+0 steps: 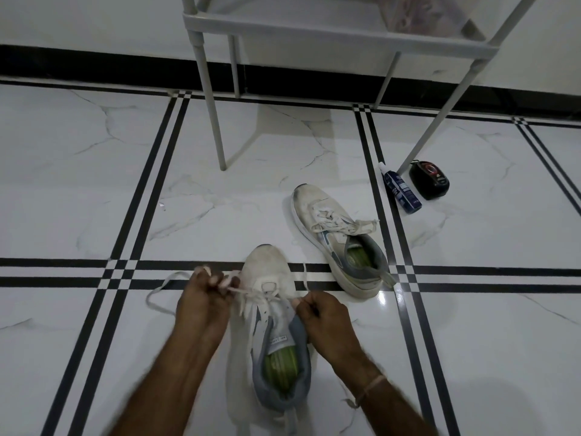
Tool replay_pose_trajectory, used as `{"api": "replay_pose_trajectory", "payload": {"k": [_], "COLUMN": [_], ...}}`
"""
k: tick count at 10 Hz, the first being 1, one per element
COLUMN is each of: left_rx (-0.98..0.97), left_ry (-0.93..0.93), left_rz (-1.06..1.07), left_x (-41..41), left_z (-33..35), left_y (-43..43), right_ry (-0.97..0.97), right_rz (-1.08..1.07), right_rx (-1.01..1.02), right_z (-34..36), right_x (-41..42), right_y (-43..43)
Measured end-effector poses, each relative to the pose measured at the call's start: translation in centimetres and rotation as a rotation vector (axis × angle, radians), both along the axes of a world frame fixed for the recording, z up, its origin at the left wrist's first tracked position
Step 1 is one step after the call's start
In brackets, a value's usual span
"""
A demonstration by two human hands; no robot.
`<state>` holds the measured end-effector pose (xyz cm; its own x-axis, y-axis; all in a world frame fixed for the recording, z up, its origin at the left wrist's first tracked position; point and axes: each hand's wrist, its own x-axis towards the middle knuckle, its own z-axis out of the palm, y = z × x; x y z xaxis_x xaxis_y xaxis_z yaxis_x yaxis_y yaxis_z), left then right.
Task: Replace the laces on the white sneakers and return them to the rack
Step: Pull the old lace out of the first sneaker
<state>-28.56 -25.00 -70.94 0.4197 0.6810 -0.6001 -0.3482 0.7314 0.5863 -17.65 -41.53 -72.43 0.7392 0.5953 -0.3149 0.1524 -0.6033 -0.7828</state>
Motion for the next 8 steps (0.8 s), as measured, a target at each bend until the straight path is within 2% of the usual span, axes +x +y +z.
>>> {"api": "replay_pose_trajectory", "payload": {"k": [1, 2, 3, 4, 5, 6, 7, 8], "left_rx": [0.838, 1.337, 1.051, 0.021, 0.155, 1.185, 1.273, 0.37], "left_ry": [0.454, 0.745, 0.632, 0.016, 0.079, 0.683, 0.686, 0.404], "left_rz": [-0.525, -0.845, -0.639, -0.106, -0.141, -0.74, -0.719, -0.241], "left_x": [-1.0, -1.0, 0.3, 0.1, -0.8, -1.5, -0.7, -0.4], "left_z": [0.2, -2.2, -1.8, -0.4, -0.4, -1.9, -3.1, -2.0], "left_y": [-1.0, -1.2, -1.4, -0.1, 0.3, -1.3, -2.3, -1.6], "right_ry": [-0.007, -0.001, -0.005, -0.021, 0.022, 0.043, 0.041, 0.024], "right_rz": [0.025, 0.057, 0.083, 0.055, 0.001, 0.008, 0.036, 0.063], "right_rx": [-0.028, -0.052, -0.072, -0.062, -0.037, -0.043, -0.058, -0.055], "right_z": [0.0, 0.1, 0.3, 0.3, 0.0, 0.1, 0.3, 0.4], "right_x": [0.0, 0.1, 0.0, 0.2, 0.2, 0.1, 0.2, 0.2], "right_y": [0.2, 0.4, 0.4, 0.2, 0.0, 0.2, 0.4, 0.3]}}
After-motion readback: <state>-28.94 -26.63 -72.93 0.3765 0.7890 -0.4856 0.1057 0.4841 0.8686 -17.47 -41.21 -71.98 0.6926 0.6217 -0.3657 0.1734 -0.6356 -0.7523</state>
